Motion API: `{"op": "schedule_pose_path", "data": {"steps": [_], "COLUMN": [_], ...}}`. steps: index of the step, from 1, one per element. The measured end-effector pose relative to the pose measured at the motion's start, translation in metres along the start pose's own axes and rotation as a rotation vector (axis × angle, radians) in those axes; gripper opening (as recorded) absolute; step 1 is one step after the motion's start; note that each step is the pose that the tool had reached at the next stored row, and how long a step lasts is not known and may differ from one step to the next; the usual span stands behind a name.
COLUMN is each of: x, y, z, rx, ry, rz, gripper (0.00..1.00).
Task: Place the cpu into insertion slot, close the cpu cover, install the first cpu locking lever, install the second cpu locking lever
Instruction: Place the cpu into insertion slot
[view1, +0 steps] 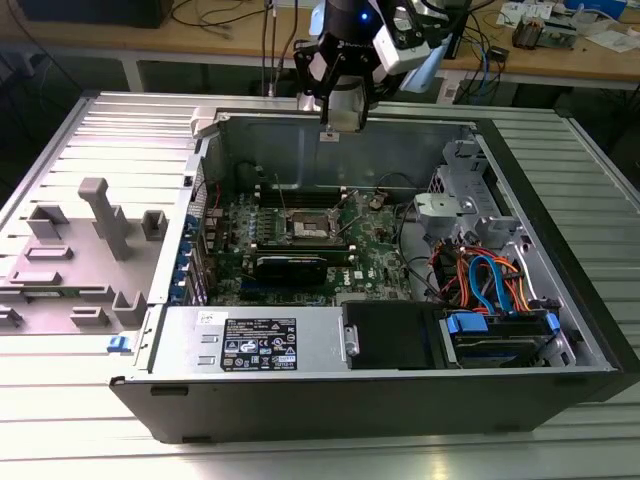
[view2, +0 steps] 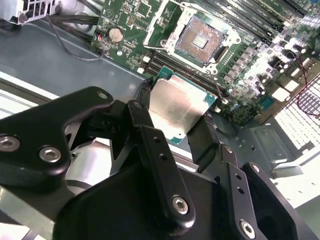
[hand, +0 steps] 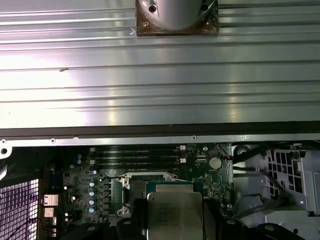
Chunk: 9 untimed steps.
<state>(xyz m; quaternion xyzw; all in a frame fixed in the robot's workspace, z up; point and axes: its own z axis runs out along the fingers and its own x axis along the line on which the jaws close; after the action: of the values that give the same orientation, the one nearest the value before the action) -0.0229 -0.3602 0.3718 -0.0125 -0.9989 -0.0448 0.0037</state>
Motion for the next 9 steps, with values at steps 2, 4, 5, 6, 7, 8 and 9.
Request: {"op": "schedule_pose_path", "data": {"steps": [2, 4, 5, 6, 7, 8, 9], "x": [-0.0001, -0.0002, -0.0002, -0.0002, -0.0001, -0.0001, -0.0001], "y": [-0.0062, -0.0117, -0.0132, -0.0141, -0.0146, -0.0147, -0.0148], "z": [0.0017, 0.0023, 0.0026, 0.0028, 0.0031, 0.0033, 0.0033], "rx": [-0.0001, -0.0001, -0.0002, -0.0001, -0.0003, -0.0003, -0.0002], "ry": [-0.0002, -0.0002, -0.0003, -0.0003, -0.0008, -0.001, -0.001], "rz": [0.0, 0.0, 0.0, 0.0, 0.001, 0.004, 0.005], "gripper": [0.54, 0.54, 0.54, 0.54, 0.54, 0.54, 0.54]}}
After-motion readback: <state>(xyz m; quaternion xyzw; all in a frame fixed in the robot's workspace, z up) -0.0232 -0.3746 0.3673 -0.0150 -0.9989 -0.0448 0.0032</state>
